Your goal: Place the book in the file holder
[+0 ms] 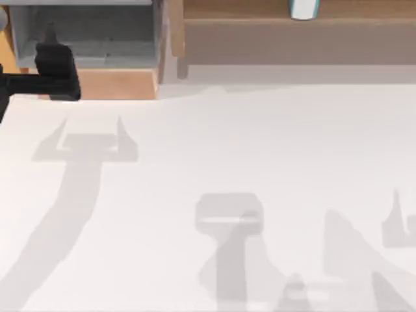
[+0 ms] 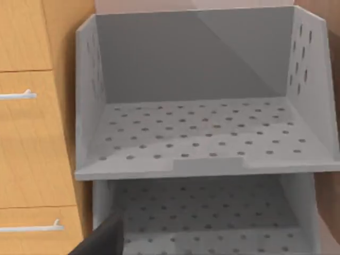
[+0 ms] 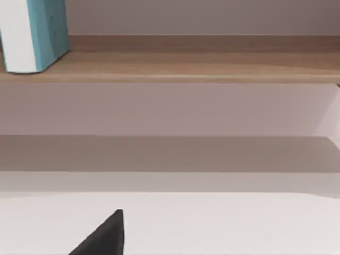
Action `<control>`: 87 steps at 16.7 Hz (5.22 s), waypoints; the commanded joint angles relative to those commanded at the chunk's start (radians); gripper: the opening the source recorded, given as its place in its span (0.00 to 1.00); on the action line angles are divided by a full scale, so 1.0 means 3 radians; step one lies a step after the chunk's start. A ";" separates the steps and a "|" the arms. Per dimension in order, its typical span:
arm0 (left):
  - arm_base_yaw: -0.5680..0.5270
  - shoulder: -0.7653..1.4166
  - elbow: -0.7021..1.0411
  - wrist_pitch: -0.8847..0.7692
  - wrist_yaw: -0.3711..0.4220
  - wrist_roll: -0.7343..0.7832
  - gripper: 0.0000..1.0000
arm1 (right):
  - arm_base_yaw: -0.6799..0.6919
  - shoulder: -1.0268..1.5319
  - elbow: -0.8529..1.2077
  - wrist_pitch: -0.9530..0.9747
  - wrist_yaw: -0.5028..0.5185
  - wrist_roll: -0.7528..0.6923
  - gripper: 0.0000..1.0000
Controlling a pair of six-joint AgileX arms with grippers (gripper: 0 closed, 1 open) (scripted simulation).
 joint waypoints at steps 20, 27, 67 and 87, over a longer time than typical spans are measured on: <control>-0.1517 0.5326 0.4871 0.0694 -0.1462 -0.0048 1.00 | 0.0000 0.0000 0.0000 0.0000 0.0000 0.0000 1.00; -0.1540 0.5535 0.5127 0.0689 -0.1484 -0.0059 1.00 | 0.0000 0.0000 0.0000 0.0000 0.0000 0.0000 1.00; -0.1471 0.5779 0.5784 0.0274 -0.1400 -0.0062 0.00 | 0.0000 0.0000 0.0000 0.0000 0.0000 0.0000 1.00; -0.2014 0.3806 0.2337 0.1387 -0.1703 0.1941 0.00 | 0.0000 0.0000 0.0000 0.0000 0.0000 0.0000 1.00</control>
